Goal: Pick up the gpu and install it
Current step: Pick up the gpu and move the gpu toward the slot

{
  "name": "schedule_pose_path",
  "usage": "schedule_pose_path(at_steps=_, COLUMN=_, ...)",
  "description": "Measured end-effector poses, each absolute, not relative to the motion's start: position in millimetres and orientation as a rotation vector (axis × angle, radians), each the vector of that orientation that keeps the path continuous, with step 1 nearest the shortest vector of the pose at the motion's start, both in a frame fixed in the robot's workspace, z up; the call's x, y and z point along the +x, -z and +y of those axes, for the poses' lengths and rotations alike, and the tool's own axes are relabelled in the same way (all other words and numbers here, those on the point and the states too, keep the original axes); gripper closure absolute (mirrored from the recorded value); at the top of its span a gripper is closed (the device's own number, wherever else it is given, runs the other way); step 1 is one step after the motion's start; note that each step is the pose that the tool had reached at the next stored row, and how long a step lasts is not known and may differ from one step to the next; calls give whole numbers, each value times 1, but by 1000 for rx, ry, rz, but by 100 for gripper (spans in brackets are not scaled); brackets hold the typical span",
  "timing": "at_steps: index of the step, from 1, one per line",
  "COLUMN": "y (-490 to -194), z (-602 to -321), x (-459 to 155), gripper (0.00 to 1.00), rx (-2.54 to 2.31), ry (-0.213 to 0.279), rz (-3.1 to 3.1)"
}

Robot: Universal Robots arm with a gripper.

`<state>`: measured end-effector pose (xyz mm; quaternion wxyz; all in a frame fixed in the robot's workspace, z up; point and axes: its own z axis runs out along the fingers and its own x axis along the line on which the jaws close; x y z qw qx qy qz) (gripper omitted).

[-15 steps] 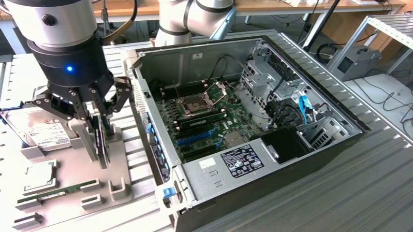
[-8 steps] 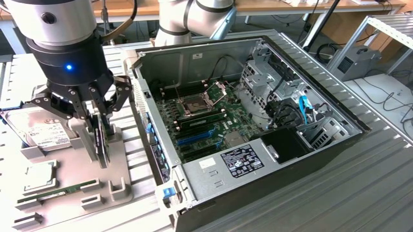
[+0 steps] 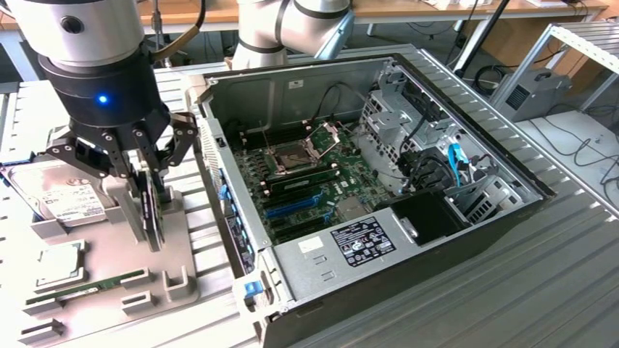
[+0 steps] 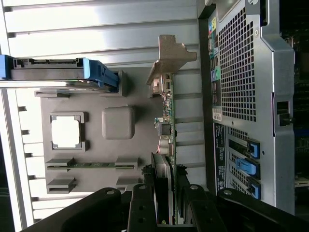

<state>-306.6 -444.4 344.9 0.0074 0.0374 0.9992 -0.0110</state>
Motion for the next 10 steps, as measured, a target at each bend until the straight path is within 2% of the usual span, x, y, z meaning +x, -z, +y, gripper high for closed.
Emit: schedule_pose_path(at_steps=10, y=-348, z=-444, x=-307, gripper=71, rx=117, ry=34, rz=3124)
